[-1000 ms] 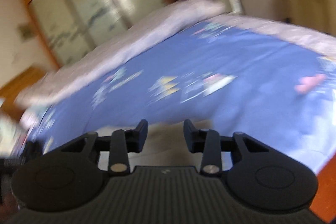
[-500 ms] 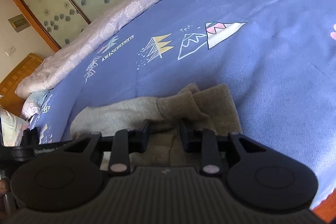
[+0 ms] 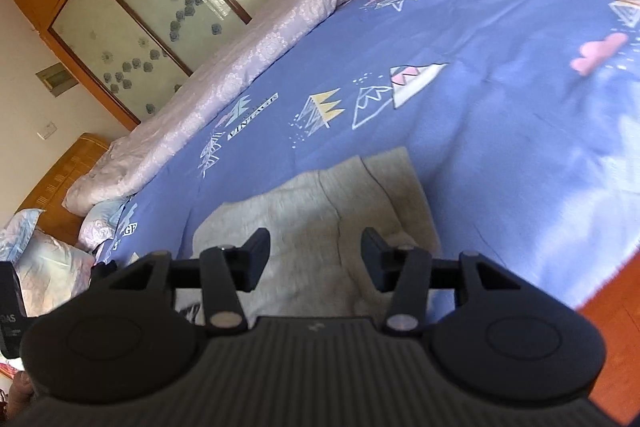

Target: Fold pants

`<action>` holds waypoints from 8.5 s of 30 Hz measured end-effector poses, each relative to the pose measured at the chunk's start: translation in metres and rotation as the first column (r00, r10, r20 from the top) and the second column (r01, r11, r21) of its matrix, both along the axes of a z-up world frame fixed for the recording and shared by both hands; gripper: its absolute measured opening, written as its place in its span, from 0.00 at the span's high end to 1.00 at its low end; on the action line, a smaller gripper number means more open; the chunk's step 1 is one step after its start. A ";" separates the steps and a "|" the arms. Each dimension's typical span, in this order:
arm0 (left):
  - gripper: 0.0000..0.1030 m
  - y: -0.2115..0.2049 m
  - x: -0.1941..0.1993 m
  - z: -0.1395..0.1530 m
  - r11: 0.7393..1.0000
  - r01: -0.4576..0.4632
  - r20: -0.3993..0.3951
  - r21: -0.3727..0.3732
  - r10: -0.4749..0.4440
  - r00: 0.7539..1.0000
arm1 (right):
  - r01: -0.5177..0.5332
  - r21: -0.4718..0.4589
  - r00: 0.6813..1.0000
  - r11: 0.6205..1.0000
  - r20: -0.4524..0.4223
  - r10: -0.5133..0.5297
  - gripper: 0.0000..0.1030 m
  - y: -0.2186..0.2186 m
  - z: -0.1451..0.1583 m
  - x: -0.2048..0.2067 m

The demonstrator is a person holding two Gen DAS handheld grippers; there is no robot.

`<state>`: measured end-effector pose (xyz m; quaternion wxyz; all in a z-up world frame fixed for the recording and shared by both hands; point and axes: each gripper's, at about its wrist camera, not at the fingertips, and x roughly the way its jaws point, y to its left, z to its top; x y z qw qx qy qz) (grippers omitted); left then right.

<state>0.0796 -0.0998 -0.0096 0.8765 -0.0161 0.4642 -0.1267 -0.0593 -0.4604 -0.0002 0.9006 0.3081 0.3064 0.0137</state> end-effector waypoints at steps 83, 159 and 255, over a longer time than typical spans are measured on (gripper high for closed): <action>0.03 0.093 0.293 -0.090 0.902 -0.429 0.210 -0.055 0.430 0.878 | -0.280 0.082 0.957 0.956 0.102 0.272 0.25 0.149 -0.095 0.421; 0.00 0.018 -0.088 0.065 0.924 -0.334 0.279 0.185 0.276 0.920 | -0.117 -0.388 0.967 0.914 0.164 0.194 0.00 0.174 0.039 0.047; 0.00 0.011 -0.074 0.007 0.932 -0.237 -0.060 0.273 0.263 0.963 | -0.198 -0.263 0.979 0.944 -0.012 0.202 0.00 0.146 0.005 0.064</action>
